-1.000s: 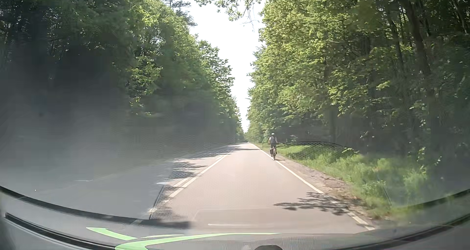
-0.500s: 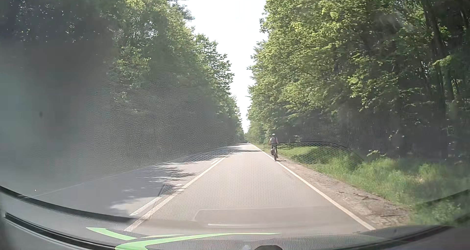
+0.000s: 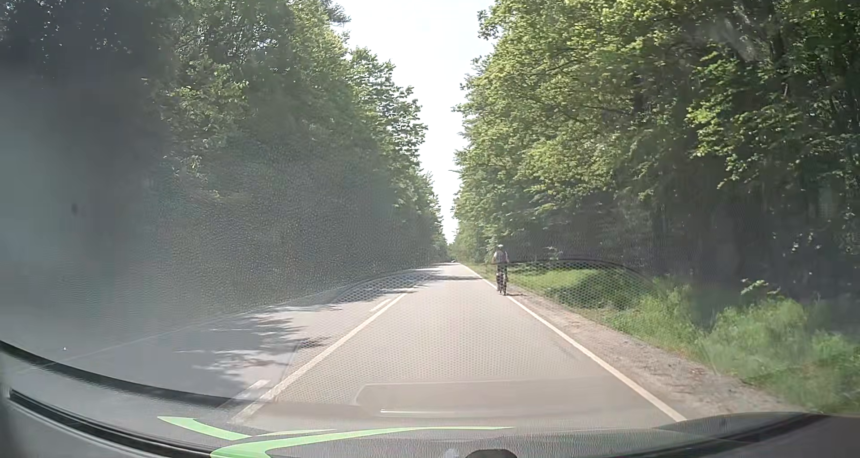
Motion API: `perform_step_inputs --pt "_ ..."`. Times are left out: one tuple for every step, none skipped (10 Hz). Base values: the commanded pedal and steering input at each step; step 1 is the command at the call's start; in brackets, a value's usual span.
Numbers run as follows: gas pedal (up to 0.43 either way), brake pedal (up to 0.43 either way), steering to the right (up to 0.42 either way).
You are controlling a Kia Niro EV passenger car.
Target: Follow the waypoints while adhering to traffic rules and regulations
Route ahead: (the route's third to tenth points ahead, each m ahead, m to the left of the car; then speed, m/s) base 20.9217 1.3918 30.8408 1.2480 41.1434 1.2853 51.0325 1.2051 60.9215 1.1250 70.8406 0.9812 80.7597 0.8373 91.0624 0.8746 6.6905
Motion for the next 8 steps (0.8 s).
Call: perform_step_inputs --pt "0.079 0.000 -0.004" --pt "0.079 0.000 -0.004" --pt "0.079 0.000 -0.004" --pt "0.079 0.000 -0.004" --pt "0.079 0.000 -0.004" --pt "0.079 0.000 -0.004" --pt "0.079 0.000 -0.004" --pt "0.079 0.000 -0.004"
